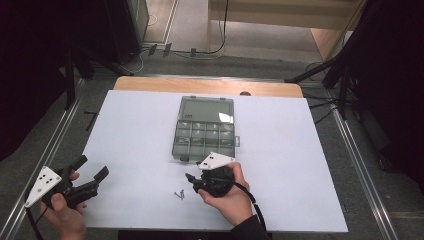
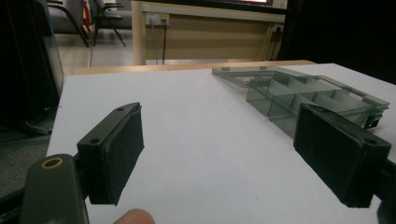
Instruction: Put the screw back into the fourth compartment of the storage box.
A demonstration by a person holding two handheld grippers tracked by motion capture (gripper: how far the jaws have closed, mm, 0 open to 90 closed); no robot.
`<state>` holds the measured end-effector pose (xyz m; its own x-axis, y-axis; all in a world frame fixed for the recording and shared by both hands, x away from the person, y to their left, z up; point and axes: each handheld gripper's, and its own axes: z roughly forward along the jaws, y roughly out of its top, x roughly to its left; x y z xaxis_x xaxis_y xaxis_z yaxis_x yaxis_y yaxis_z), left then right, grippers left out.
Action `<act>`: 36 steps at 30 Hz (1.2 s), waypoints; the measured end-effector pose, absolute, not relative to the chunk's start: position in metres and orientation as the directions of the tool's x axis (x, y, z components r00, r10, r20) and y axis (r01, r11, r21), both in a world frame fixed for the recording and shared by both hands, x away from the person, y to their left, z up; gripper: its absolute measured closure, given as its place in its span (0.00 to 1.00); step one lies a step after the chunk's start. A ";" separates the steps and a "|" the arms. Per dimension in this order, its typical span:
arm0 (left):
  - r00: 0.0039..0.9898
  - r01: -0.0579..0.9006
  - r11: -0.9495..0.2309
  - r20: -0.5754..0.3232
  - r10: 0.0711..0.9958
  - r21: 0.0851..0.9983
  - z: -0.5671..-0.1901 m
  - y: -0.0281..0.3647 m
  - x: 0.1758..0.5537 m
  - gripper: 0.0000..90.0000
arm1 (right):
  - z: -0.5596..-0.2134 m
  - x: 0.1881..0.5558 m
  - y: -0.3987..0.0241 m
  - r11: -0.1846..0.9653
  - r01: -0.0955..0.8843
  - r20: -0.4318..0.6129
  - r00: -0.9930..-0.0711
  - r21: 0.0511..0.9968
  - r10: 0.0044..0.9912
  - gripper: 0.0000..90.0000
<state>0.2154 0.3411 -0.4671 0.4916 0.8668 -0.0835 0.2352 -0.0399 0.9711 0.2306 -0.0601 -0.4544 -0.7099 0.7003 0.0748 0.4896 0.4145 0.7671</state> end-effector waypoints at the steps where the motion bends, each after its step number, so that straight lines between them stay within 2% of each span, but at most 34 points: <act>1: 0.492 0.235 -0.039 -0.084 0.867 0.971 -0.467 0.341 0.215 0.18 | -0.455 0.231 -0.058 0.424 0.503 0.078 -0.709 0.753 0.701 0.58; 7: 0.491 0.235 -0.040 -0.083 0.867 0.971 -0.467 0.342 0.215 0.18 | -0.462 0.231 -0.045 0.453 0.592 0.175 -0.714 0.666 0.677 0.71; 16: 0.492 0.233 -0.040 -0.083 0.867 0.972 -0.467 0.342 0.215 0.18 | -0.482 0.232 -0.029 0.495 0.673 0.246 -0.697 0.550 0.674 0.87; 21: 0.491 0.232 -0.035 -0.086 0.867 0.972 -0.467 0.343 0.215 0.18 | -0.490 0.230 -0.023 0.504 0.677 0.236 -0.694 0.536 0.681 0.90; 31: 0.491 0.233 -0.034 -0.087 0.867 0.972 -0.467 0.343 0.215 0.18 | -0.495 0.227 -0.019 0.518 0.662 0.189 -0.697 0.542 0.692 0.89; 36: 0.492 0.234 -0.035 -0.087 0.866 0.972 -0.467 0.343 0.215 0.18 | -0.495 0.226 -0.018 0.547 0.633 0.134 -0.712 0.548 0.690 0.98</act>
<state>0.2152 0.3426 -0.4666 0.4915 0.8665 -0.0874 0.2336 -0.0345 0.9717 0.2259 -0.0181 -0.4953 -0.7116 0.6896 0.1345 0.6333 0.5468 0.5477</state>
